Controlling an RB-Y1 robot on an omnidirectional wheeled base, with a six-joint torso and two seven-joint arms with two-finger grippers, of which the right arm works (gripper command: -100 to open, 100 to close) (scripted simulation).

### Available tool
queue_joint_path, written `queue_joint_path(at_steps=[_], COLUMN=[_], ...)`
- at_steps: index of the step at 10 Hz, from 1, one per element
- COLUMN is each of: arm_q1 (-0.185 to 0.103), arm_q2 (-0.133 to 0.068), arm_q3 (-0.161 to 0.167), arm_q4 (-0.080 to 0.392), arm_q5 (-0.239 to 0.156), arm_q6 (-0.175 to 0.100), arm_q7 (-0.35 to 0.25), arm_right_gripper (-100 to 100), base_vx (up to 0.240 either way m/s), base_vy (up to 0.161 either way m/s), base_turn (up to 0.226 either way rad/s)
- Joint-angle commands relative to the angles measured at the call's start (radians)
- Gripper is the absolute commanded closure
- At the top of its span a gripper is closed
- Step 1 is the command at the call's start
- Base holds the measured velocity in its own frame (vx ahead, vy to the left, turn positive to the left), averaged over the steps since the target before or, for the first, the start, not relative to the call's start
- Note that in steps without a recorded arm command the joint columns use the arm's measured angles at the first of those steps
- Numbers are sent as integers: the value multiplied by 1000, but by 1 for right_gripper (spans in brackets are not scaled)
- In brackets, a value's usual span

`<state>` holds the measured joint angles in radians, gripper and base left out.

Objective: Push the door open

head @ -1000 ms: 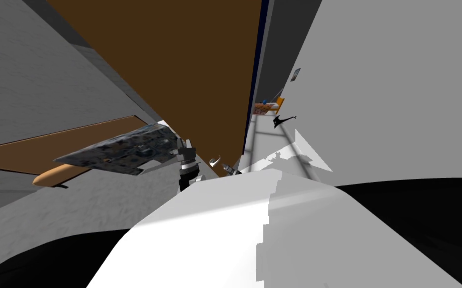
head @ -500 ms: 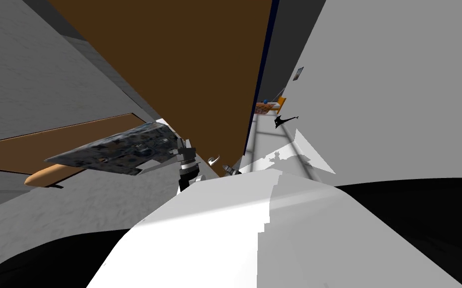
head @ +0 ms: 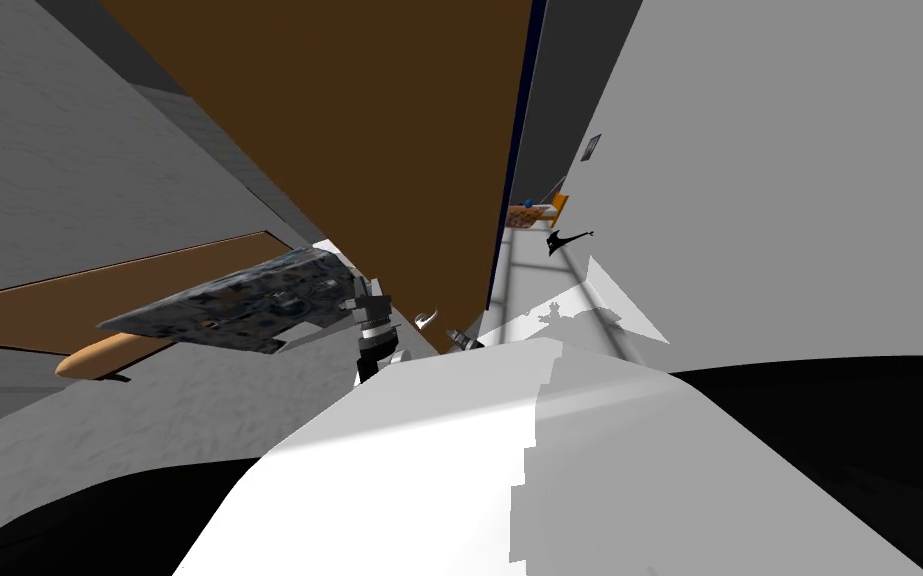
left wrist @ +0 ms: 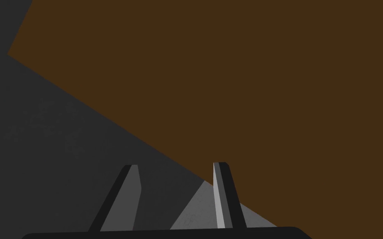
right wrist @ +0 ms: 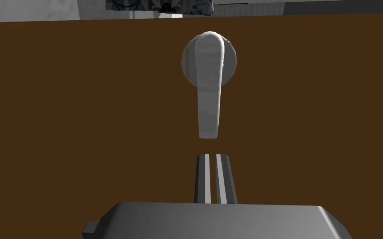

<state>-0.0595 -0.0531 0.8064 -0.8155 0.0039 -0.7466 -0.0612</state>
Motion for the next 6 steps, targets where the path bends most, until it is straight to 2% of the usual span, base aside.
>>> queue_joint_path(at_steps=[1, 2, 3, 4, 6], arm_q1=[2, 5, 8, 9, 5], arm_q2=[4, 11, 26, 14, 5], arm_q3=[-34, -52, -75, -60, -70], arm_q4=[11, 13, 16, 6, 9], arm_q5=[-9, -14, -21, -17, -17], arm_q6=[-1, -1, -2, 0, 5], arm_q7=[14, 21, 29, 22, 26], arm_right_gripper=[-100, -100, -100, -100, -100], base_vx=[-149, -144, -137, -64, 120], base_vy=[139, 135, 108, 49, 102], base_turn=[-217, -141, -138, -31, 30])
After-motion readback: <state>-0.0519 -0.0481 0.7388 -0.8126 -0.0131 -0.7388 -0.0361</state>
